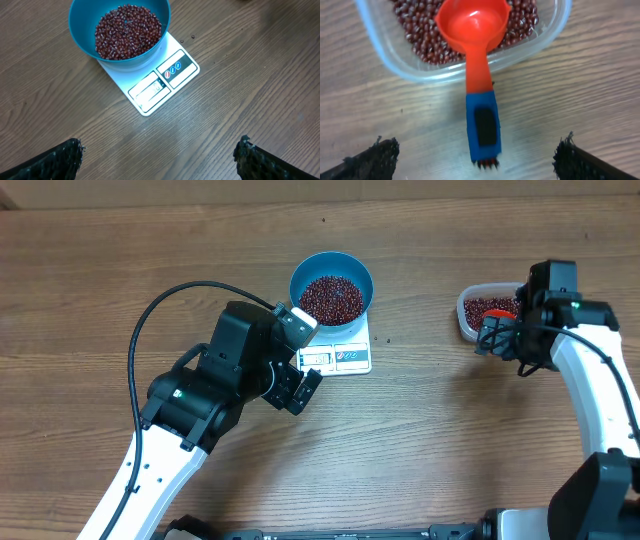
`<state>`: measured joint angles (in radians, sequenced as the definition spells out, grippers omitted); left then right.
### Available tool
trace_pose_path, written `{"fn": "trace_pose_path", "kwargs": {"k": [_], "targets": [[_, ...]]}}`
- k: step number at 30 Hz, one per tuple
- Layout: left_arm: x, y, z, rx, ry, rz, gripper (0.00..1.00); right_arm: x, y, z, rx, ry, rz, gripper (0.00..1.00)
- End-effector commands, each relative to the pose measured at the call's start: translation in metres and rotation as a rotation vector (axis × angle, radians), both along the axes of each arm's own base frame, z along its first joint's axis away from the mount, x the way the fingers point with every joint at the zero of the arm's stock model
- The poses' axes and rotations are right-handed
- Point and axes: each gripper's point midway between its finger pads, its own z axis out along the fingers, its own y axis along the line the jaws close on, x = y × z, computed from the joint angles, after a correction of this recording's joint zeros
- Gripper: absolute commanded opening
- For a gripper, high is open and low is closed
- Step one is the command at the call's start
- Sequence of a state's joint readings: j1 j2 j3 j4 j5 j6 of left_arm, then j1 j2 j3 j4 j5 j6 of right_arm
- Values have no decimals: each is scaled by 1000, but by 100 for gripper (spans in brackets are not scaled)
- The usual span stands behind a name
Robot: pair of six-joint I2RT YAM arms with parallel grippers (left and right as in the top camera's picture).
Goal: Scoop item into bowl and weigh 150g on scale
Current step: 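Lower the red scoop into the container and release it with the right gripper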
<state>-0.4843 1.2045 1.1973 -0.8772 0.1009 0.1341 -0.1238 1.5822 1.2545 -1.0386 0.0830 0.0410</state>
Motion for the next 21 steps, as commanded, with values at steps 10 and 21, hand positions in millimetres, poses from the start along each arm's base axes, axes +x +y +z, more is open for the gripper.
{"fn": "trace_pose_path", "kwargs": {"k": [10, 21], "targets": [[0, 1, -1, 11, -4, -12, 100, 13, -5, 40, -48, -55, 91, 100], [0, 1, -1, 11, -4, -12, 99, 13, -5, 40, -48, -56, 91, 100]]}}
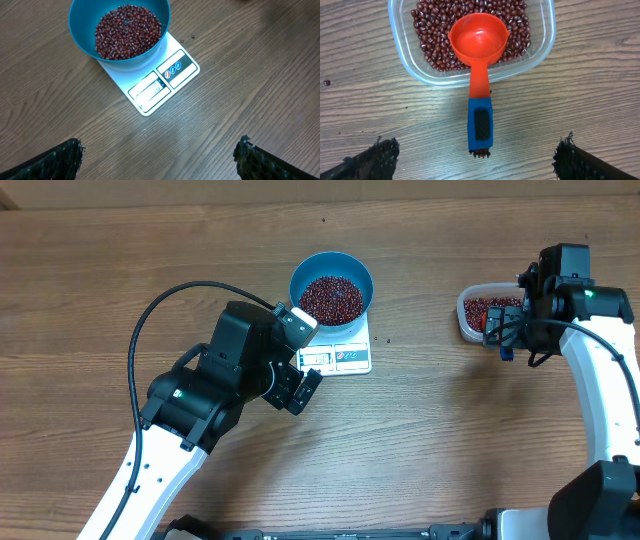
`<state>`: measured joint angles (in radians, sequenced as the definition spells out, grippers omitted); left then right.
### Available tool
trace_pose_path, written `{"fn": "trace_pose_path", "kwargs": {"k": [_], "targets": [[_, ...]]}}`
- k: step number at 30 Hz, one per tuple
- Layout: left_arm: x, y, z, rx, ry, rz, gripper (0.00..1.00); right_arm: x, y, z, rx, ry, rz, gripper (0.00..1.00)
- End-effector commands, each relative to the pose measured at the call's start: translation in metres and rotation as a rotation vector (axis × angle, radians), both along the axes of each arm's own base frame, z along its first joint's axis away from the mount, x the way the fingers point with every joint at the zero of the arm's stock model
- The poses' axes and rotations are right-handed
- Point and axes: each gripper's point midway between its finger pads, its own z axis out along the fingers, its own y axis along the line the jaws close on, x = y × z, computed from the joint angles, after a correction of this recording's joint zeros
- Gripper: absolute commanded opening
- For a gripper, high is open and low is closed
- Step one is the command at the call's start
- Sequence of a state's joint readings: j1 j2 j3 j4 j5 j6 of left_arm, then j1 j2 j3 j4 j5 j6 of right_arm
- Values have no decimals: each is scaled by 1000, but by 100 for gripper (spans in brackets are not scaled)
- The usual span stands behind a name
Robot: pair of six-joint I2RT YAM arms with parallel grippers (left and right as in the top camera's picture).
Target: Scoop item into bowl and weigh 150g on scale
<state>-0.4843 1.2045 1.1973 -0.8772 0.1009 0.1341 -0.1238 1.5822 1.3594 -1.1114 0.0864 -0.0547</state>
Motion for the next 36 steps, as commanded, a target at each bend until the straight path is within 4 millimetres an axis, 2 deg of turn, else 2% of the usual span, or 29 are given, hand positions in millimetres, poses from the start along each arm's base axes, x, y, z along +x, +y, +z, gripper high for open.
{"fn": "trace_pose_path", "kwargs": {"k": [1, 20, 27, 31, 36], "targets": [[0, 1, -1, 11, -4, -12, 100, 5, -3, 11, -15, -35, 0, 100], [0, 1, -1, 11, -4, -11, 100, 5, -3, 11, -15, -35, 0, 100], [0, -2, -10, 8, 41, -4, 99, 5, -3, 11, -15, -35, 0, 100], [10, -10, -27, -30, 116, 60, 100, 5, -3, 11, -15, -35, 0, 100], [29, -10, -65, -26, 230, 227, 100, 5, -3, 11, -15, -35, 0, 100]]}}
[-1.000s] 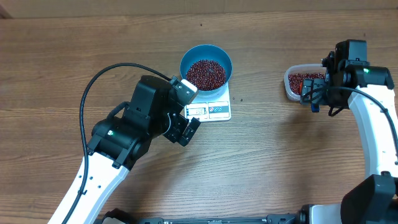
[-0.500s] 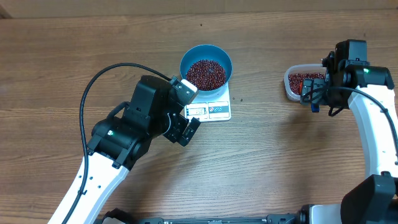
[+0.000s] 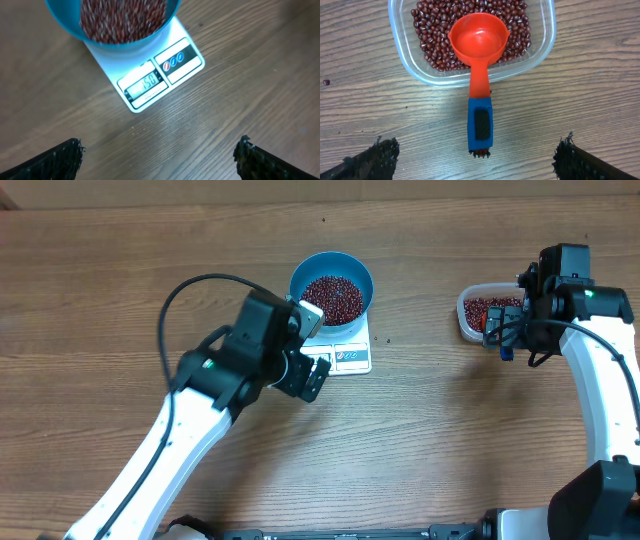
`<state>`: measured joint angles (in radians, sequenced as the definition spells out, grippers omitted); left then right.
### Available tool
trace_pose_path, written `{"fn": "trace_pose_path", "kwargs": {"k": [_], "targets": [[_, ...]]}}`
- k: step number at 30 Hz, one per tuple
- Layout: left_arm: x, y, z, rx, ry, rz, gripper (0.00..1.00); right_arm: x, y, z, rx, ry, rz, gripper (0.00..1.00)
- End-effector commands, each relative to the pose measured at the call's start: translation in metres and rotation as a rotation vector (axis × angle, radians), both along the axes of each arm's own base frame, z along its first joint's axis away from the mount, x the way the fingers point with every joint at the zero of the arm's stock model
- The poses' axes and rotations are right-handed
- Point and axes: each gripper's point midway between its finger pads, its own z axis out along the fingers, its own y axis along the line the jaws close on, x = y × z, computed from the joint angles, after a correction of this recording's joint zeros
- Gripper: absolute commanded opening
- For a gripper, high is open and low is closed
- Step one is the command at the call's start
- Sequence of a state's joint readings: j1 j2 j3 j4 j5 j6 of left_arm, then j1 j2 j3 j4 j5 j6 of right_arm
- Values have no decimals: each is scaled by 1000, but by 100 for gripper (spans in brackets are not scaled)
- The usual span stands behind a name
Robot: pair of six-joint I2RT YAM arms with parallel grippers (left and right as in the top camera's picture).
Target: Scoop item into bowl and weigh 150g on scale
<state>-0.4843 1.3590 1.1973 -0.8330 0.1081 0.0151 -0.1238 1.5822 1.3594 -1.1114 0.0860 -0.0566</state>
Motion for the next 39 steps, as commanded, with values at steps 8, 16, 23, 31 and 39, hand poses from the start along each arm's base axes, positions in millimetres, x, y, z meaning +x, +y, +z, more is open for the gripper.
{"fn": "trace_pose_path", "kwargs": {"k": [8, 16, 23, 31, 39], "targets": [[28, 8, -76, 48, 198, 335, 100, 5, -3, 11, -14, -35, -1, 100], [33, 3, -91, 40, 226, 347, 100, 5, -3, 11, -14, -35, -1, 100], [33, 3, -91, 39, 226, 347, 100, 5, -3, 11, -14, -35, -1, 100], [33, 3, -91, 39, 226, 347, 100, 5, -3, 11, -14, -35, -1, 100], [33, 1, -91, 34, 228, 343, 100, 5, -3, 11, -14, -35, -1, 100]]}}
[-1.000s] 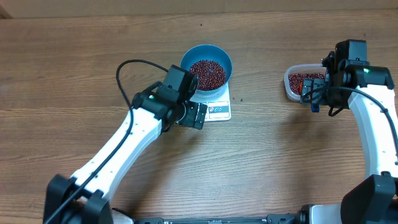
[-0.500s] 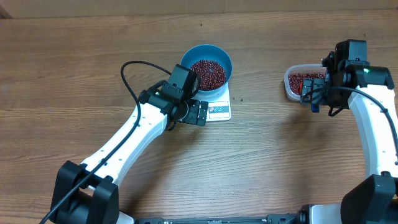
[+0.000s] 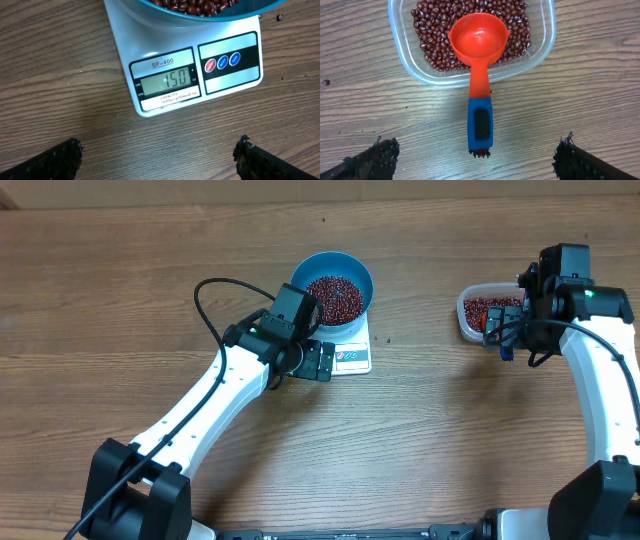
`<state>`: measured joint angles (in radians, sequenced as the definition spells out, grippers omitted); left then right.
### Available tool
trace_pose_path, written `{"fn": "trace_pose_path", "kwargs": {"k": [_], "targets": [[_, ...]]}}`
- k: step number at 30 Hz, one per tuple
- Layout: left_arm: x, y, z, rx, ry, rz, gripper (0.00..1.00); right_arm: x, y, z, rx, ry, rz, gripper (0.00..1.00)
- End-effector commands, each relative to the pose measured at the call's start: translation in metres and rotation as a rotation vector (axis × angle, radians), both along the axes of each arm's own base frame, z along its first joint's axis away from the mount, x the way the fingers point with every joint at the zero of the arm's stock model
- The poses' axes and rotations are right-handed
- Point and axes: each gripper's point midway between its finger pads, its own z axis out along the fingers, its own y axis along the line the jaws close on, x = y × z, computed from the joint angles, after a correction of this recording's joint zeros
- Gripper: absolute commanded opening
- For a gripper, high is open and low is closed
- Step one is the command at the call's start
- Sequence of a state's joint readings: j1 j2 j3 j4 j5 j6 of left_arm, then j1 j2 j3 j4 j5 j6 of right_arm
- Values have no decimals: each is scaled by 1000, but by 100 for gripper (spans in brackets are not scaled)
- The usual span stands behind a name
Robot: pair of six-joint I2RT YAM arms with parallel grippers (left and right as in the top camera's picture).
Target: Scoop item into bowl and weigh 150g on scale
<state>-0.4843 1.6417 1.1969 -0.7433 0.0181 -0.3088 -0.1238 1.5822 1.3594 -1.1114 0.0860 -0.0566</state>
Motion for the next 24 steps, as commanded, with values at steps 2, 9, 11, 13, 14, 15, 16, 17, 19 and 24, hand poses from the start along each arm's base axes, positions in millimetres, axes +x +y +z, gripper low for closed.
{"fn": "trace_pose_path", "kwargs": {"k": [2, 9, 11, 13, 14, 15, 16, 17, 19, 24], "targets": [[1, 1, 0, -4, 3, 15, 100, 5, -3, 11, -14, -35, -1, 100], [2, 2, 23, -24, -59, 5, 99, 5, -3, 11, -14, -35, -1, 100], [3, 4, 34, -22, -96, 3, 100, 5, -3, 11, -14, -35, -1, 100], [3, 6, 46, -24, -133, -10, 99, 5, -3, 11, -14, -35, -1, 100], [2, 7, 56, -27, -165, -32, 100, 5, -3, 11, -14, -35, -1, 100], [2, 7, 62, -28, -182, -41, 99, 5, -3, 11, -14, -35, -1, 100], [1, 8, 69, -28, -207, -53, 99, 5, -3, 11, -14, -35, -1, 100], [1, 10, 78, -26, -237, -64, 100, 5, -3, 11, -14, -34, -1, 100], [-1, 15, 98, -20, -299, -77, 100, 5, -3, 11, -14, -35, -1, 100], [-6, 31, 149, -2, -475, -87, 99, 5, -3, 11, -14, -35, -1, 100]]}}
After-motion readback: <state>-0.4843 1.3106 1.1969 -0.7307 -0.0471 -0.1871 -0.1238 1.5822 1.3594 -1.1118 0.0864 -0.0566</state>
